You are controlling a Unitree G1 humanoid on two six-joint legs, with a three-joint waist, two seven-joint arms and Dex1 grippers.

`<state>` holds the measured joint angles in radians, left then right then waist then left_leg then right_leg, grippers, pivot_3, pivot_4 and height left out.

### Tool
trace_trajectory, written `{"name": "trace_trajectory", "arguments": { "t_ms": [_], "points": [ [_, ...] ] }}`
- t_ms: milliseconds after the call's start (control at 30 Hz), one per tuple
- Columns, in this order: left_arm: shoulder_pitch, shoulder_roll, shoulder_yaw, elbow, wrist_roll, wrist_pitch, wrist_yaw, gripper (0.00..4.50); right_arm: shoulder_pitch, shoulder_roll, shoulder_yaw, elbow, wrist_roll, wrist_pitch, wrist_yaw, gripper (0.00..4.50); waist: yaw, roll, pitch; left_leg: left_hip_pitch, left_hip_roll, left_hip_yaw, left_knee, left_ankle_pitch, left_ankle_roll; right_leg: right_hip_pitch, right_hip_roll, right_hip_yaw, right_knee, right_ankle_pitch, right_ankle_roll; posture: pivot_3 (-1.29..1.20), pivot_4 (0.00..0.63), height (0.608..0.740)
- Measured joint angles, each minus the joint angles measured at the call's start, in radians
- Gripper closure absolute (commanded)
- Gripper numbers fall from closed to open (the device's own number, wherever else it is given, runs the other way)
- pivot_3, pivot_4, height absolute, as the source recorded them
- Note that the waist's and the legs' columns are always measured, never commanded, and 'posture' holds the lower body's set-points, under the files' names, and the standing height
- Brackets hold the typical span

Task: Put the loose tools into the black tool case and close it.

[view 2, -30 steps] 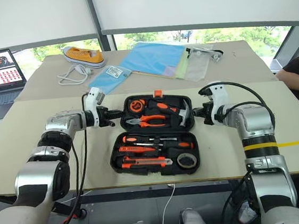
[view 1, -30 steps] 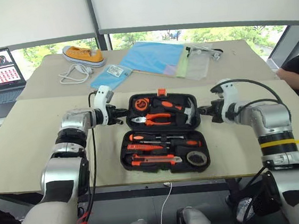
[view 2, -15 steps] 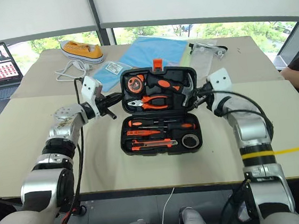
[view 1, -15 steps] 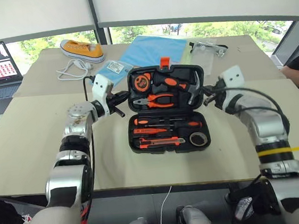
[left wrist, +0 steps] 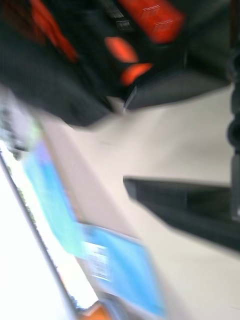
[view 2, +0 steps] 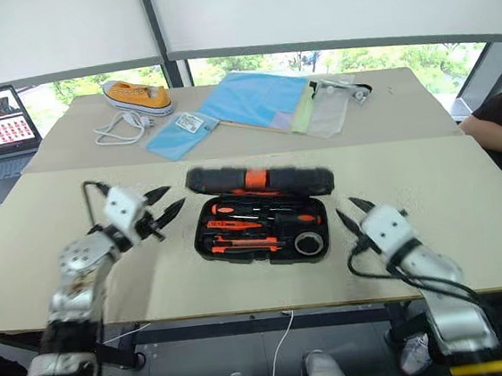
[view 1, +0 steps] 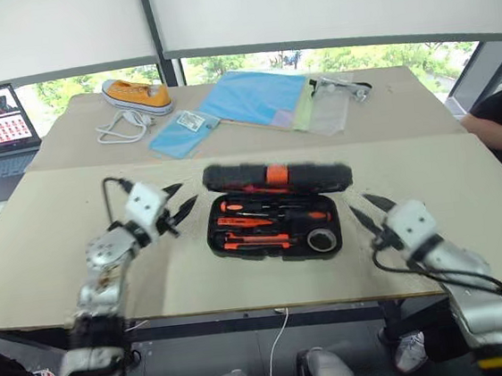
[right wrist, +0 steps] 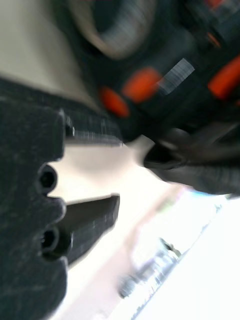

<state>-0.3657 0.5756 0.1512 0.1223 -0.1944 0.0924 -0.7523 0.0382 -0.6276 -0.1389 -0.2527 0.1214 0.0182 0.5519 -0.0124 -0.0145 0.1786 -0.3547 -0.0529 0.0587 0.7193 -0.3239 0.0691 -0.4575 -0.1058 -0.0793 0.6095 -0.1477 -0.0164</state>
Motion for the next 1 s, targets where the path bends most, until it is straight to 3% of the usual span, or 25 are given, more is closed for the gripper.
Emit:
{"name": "trace_trajectory", "arguments": {
  "t_ms": [33, 167, 267, 300, 467, 600, 633, 867, 1000],
  "points": [
    [0.015, 0.03, 0.021, -0.03, -0.026, 0.054, -0.012, 0.65, 0.029, -0.028, -0.017, -0.05, 0.053, 0.056, 0.036, 1.81, 0.001, 0.0, 0.0, 0.0, 0.0, 0.0, 0.001, 0.0, 0.0, 0.0, 0.0, 0.0, 0.0, -0.002, 0.003, 0.0, 0.15, 0.718],
    [0.001, 0.151, 0.105, -0.037, -0.123, 0.22, -0.068, 0.65, 0.148, -0.169, -0.093, -0.236, 0.296, 0.292, 0.205, 1.81, 0.017, -0.001, 0.0, 0.001, 0.001, -0.001, 0.002, -0.002, 0.003, 0.003, 0.0, 0.0, -0.001, -0.004, 0.006, 0.0, 0.15, 0.718],
    [-0.123, 0.161, 0.061, 0.125, -0.103, 0.214, -0.106, 0.51, 0.174, -0.243, -0.095, -0.276, 0.373, 0.375, 0.302, 2.43, 0.04, -0.002, -0.001, 0.0, 0.001, -0.001, 0.004, -0.001, 0.009, 0.004, -0.001, -0.002, -0.001, -0.003, 0.007, 0.0, 0.15, 0.718],
    [-0.192, 0.149, 0.025, 0.213, -0.074, 0.182, -0.118, 1.03, 0.169, -0.259, -0.084, -0.277, 0.375, 0.389, 0.329, 2.72, 0.05, -0.003, -0.001, 0.0, 0.0, -0.001, 0.006, -0.001, 0.009, 0.004, -0.001, -0.002, -0.001, -0.003, 0.007, 0.0, 0.15, 0.718],
    [-0.46, 0.009, -0.15, 0.544, 0.07, -0.001, -0.164, 2.79, 0.056, -0.269, 0.057, -0.248, 0.321, 0.398, 0.366, 4.46, 0.063, -0.008, -0.002, -0.011, -0.002, -0.001, 0.011, -0.001, 0.014, -0.001, -0.003, -0.004, -0.002, 0.0, 0.006, 0.0, 0.15, 0.718],
    [-0.631, -0.099, -0.254, 0.808, 0.176, -0.182, -0.177, 4.3, -0.017, -0.27, 0.152, -0.211, 0.261, 0.397, 0.394, 4.5, 0.053, -0.009, -0.002, -0.015, -0.003, -0.002, 0.011, 0.002, 0.021, -0.003, -0.003, -0.009, -0.006, 0.004, 0.002, 0.0, 0.15, 0.718],
    [-0.667, -0.12, -0.269, 0.868, 0.199, -0.22, -0.176, 4.49, -0.027, -0.271, 0.169, -0.202, 0.247, 0.396, 0.402, 4.5, 0.05, -0.009, -0.002, -0.016, -0.003, -0.002, 0.011, 0.002, 0.021, -0.004, -0.002, -0.013, -0.009, 0.004, 0.002, 0.0, 0.15, 0.718],
    [-0.779, -0.208, -0.349, 1.074, 0.312, -0.353, -0.221, 4.49, -0.125, -0.256, 0.235, -0.137, 0.134, 0.395, 0.373, 4.5, 0.039, -0.009, -0.002, -0.017, -0.002, -0.002, 0.008, 0.002, 0.021, -0.002, -0.003, -0.02, -0.015, 0.004, 0.003, 0.0, 0.15, 0.718],
    [-0.774, -0.178, -0.36, 1.053, 0.297, -0.376, -0.544, 4.49, -0.169, -0.227, 0.236, -0.016, 0.045, 0.382, 0.28, 4.5, 0.037, -0.009, -0.002, -0.018, -0.002, 0.0, 0.01, -0.002, 0.012, -0.002, -0.006, -0.02, -0.014, 0.004, 0.004, 0.0, 0.15, 0.718]
  ]
}}
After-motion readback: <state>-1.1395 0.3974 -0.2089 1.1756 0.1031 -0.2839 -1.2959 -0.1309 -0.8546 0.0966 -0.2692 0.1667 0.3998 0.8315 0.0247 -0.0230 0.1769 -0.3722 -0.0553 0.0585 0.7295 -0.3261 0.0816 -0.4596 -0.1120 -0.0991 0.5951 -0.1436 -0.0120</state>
